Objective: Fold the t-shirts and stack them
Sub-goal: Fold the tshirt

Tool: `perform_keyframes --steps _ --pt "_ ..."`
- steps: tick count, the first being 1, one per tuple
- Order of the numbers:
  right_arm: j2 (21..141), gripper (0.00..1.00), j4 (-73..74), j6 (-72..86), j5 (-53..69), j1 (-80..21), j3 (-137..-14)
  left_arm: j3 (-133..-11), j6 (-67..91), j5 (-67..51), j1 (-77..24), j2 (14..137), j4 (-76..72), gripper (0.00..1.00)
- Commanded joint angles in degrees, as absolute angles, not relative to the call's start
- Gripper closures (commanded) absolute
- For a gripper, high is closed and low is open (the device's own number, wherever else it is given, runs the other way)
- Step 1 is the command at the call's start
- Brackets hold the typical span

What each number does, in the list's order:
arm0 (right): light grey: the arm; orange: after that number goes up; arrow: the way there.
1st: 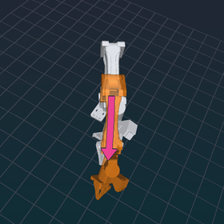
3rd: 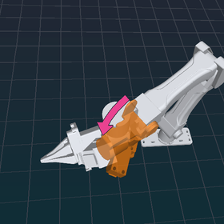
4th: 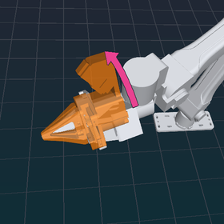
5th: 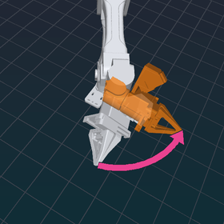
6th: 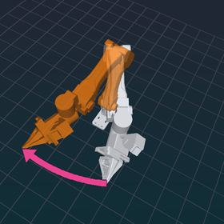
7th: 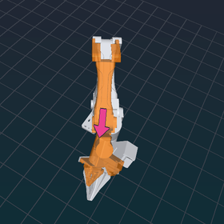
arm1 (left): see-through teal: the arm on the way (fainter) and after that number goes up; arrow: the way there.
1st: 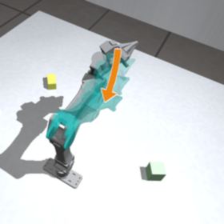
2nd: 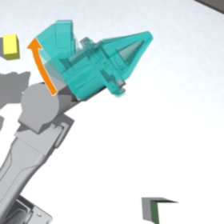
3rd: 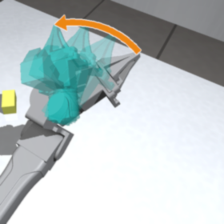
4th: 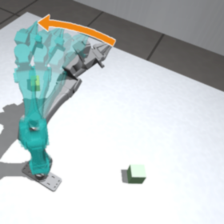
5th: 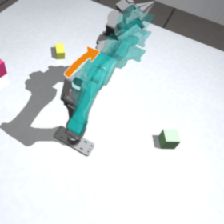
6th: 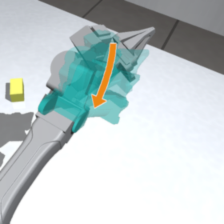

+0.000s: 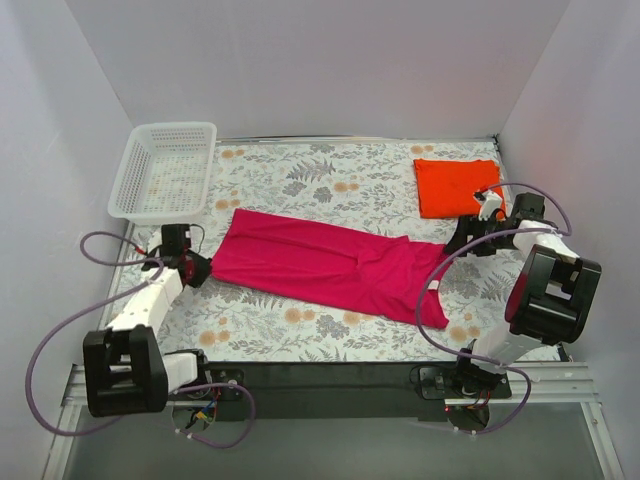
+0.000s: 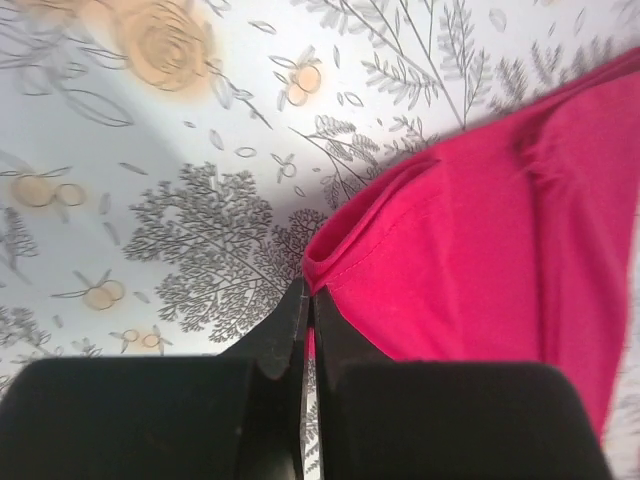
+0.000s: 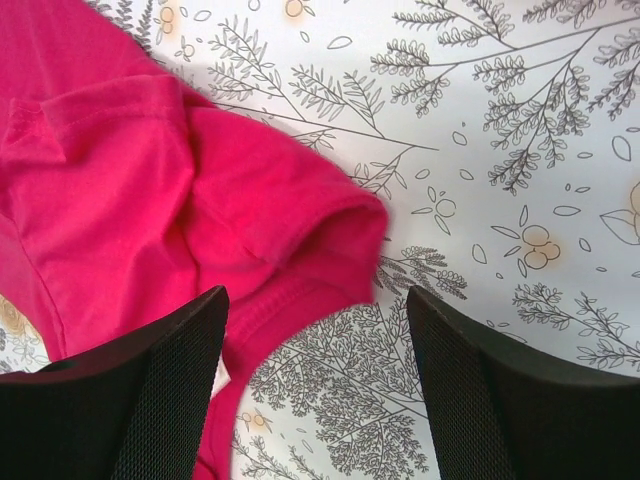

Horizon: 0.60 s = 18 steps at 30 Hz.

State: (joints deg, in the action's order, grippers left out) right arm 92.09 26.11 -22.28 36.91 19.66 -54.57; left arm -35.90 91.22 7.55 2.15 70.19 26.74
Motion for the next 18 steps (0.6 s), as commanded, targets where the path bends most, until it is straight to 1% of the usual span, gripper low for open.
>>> perform_keyframes --steps 1,3,6,11,16,17,18 --pt "89.30 0.34 27.42 -23.99 39.46 19.86 -55.37 -33.41 93.95 5.82 8.50 63.73 31.72 1.00" --pt "89.30 0.34 27.95 -24.08 40.16 19.86 -55.72 -32.00 94.48 2.31 10.89 60.84 33.47 1.00" --pt "89.74 0.34 29.00 -24.87 41.04 19.51 -56.42 -29.01 96.32 0.10 14.84 58.46 35.67 1.00" --pt "90.26 0.34 30.15 -26.10 42.01 17.49 -56.86 -30.32 102.74 0.52 16.78 55.64 41.65 1.00" --pt "93.51 0.34 29.62 -24.79 42.10 13.81 -59.58 -33.31 103.01 0.26 17.93 52.91 44.91 1.00" --pt "94.47 0.34 29.45 -24.52 41.49 13.19 -60.11 -33.75 102.40 0.09 17.93 52.65 44.91 0.98" --pt "95.18 0.35 29.27 -24.26 41.22 12.05 -60.64 -34.19 100.39 0.09 17.93 52.39 44.83 0.94"
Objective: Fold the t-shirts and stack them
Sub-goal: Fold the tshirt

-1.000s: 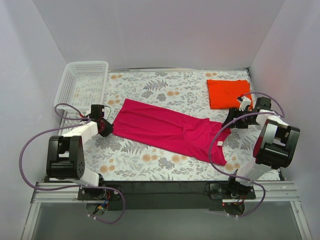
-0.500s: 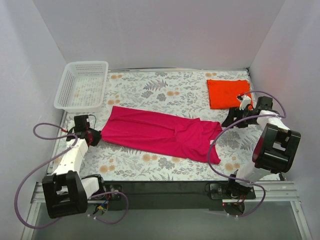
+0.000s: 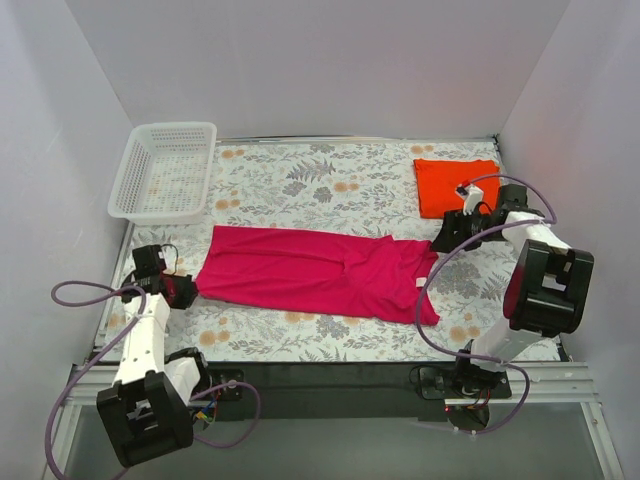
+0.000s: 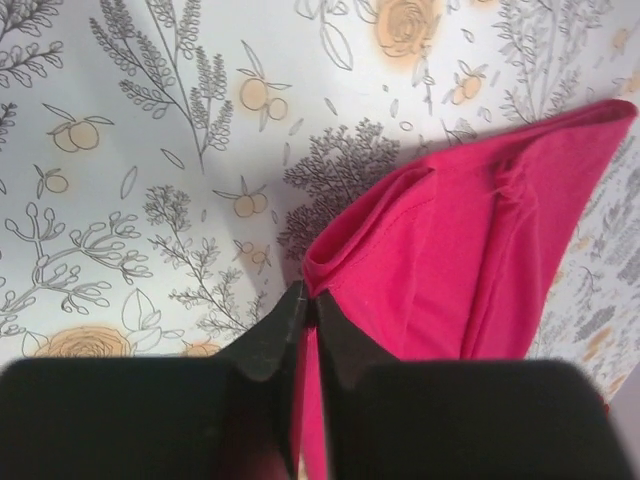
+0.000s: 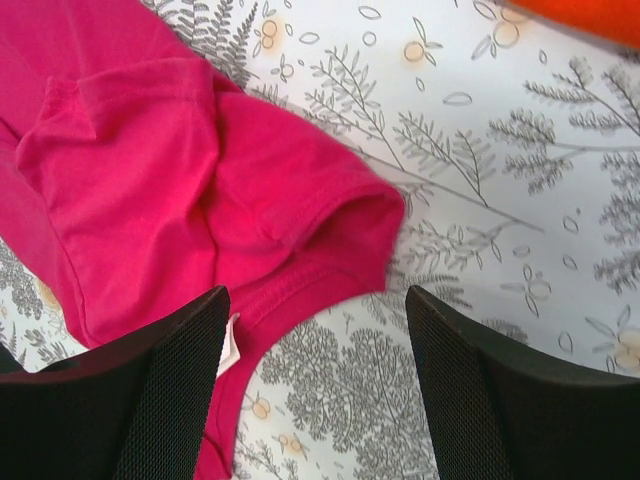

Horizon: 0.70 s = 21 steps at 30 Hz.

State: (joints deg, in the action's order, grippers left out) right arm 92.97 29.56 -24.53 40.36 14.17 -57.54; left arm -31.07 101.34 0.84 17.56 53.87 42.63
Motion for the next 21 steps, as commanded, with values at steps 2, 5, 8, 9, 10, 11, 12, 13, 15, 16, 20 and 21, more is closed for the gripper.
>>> perform_keyframes --steps 2,5,8,9,10,11,12,13,15,16,20,21 --pt "97.29 0.35 28.39 -23.56 40.00 10.99 -62.05 -35.77 98.54 -1.57 17.93 51.86 45.35 0.68" --pt "99.57 0.35 27.69 -22.94 38.15 9.14 -63.54 -37.70 94.23 -1.49 17.93 50.98 45.97 0.38" --pt "101.25 0.36 27.51 -22.33 36.04 7.91 -64.68 -38.14 90.97 -2.81 17.93 50.19 45.53 0.30" --pt "101.51 0.37 27.34 -22.06 35.43 7.56 -64.86 -38.23 90.36 -3.94 17.93 49.75 45.18 0.29" --pt "101.86 0.38 27.33 -21.97 34.90 7.47 -64.95 -38.32 88.96 -4.83 17.84 49.49 44.74 0.29" --pt "101.95 0.39 27.33 -21.89 34.63 7.47 -64.86 -38.32 87.90 -6.05 17.93 49.13 43.34 0.29" --pt "102.13 0.42 27.42 -21.80 34.37 7.47 -64.78 -38.32 87.11 -6.93 17.84 49.13 42.72 0.29" --pt "102.30 0.44 27.42 -21.80 34.45 7.38 -64.69 -38.23 86.23 -9.99 17.75 48.78 41.67 0.29" --pt "102.66 0.51 27.51 -21.62 34.72 7.12 -64.60 -38.06 82.45 -13.69 17.49 48.87 37.91 0.29" --pt "102.92 0.54 27.51 -21.53 34.80 6.95 -64.60 -37.97 81.75 -16.76 17.40 49.22 37.01 0.29" --pt "103.71 0.64 27.51 -20.92 35.24 6.16 -65.30 -38.93 79.55 -19.60 17.05 49.31 34.54 0.29" --pt "103.71 0.70 27.51 -20.83 35.24 6.07 -65.48 -39.20 79.28 -19.60 16.88 49.31 34.63 0.29"
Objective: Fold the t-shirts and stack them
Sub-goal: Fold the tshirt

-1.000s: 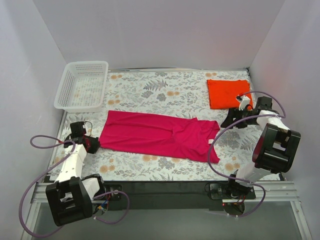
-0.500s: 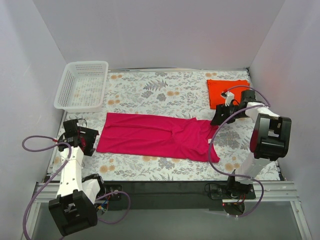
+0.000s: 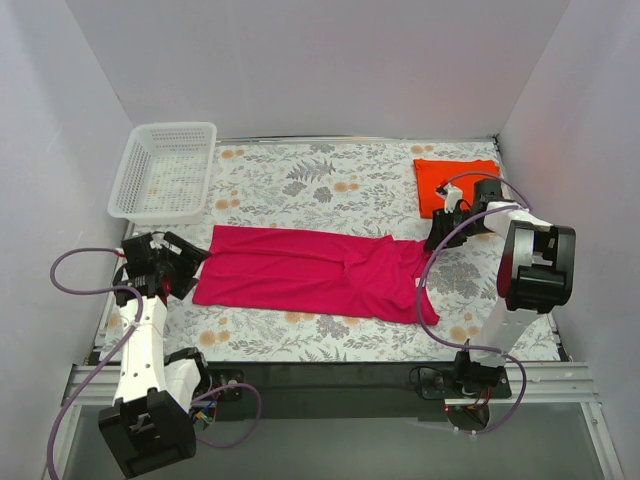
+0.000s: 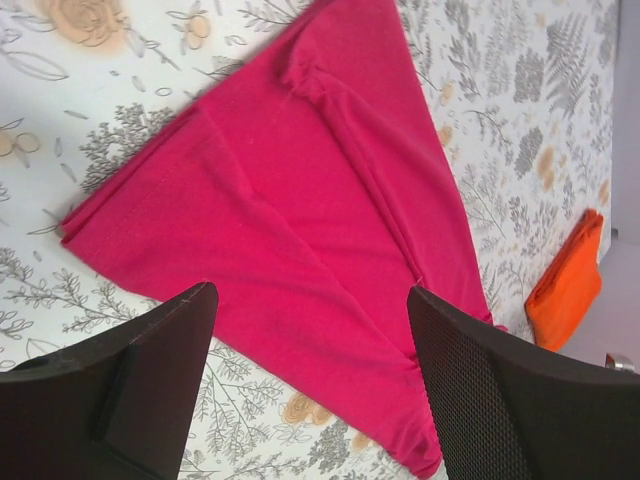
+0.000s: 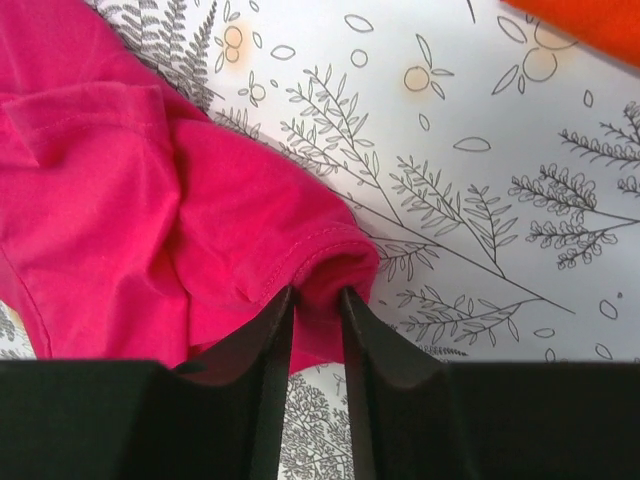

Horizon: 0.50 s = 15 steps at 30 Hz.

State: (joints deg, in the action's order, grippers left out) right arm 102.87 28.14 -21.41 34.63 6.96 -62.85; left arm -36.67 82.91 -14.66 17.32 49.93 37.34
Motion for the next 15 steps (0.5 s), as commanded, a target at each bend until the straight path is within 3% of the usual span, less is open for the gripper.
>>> perform_keyframes --steps 1,10,15 --pt "103.97 0.73 27.51 -20.74 35.07 6.15 -65.91 -39.63 79.10 -19.43 16.70 49.31 34.63 0.29" --pt "105.03 0.99 27.60 -21.09 34.10 5.63 -68.47 -38.58 78.93 -19.51 16.44 48.60 33.75 0.29" --pt "105.03 0.99 27.69 -22.76 33.31 4.57 -70.04 -39.02 78.75 -19.51 16.44 48.78 33.66 0.29"
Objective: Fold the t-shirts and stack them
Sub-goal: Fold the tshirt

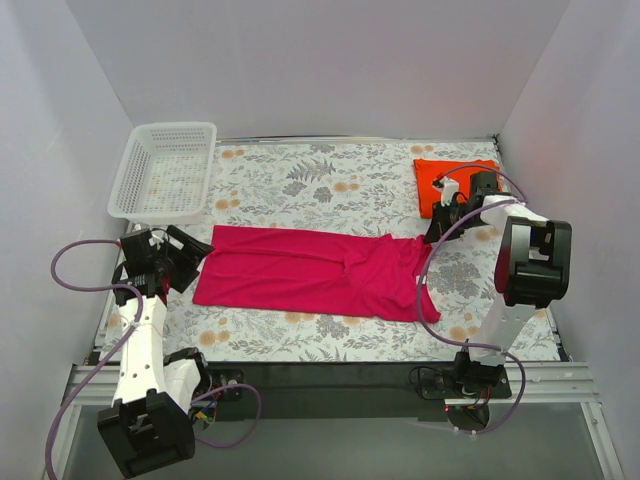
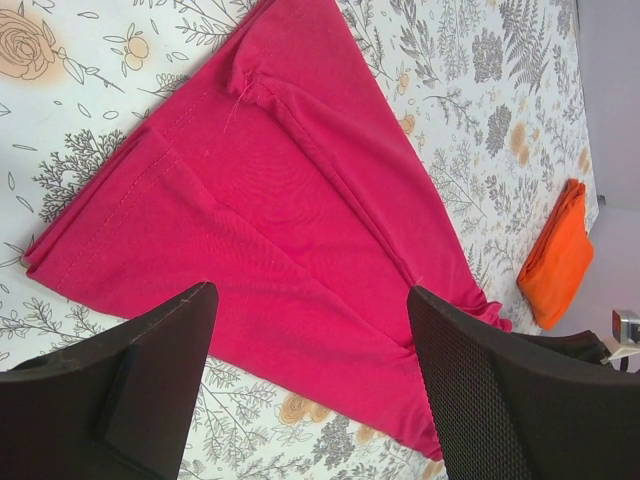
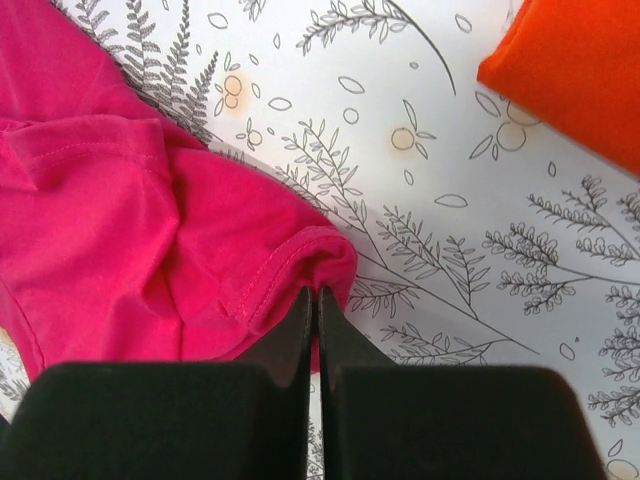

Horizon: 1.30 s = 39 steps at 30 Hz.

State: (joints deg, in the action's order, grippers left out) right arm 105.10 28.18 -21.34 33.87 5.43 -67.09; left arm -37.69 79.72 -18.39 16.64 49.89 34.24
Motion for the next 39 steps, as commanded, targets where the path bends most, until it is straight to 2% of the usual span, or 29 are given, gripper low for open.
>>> perform_keyframes --steps 1,12,19,27,39 --pt "104.94 0.99 27.77 -23.11 33.22 4.40 -70.40 -39.11 78.75 -19.42 16.44 48.95 33.49 0.29" --pt "109.33 0.99 27.95 -23.20 32.70 1.32 -80.85 -39.99 78.49 -18.98 16.44 49.83 33.31 0.29" --pt "119.95 0.99 28.12 -22.33 32.08 0.09 -94.29 -40.96 77.52 -21.35 16.52 51.24 31.82 0.30" --pt "132.71 0.99 31.38 -21.01 30.06 -4.13 -115.99 -41.48 74.53 -27.51 16.35 54.84 26.37 0.32" --pt "139.57 0.99 29.27 -17.94 21.02 -10.02 -125.68 -42.10 72.51 -27.86 15.12 59.15 22.41 0.32"
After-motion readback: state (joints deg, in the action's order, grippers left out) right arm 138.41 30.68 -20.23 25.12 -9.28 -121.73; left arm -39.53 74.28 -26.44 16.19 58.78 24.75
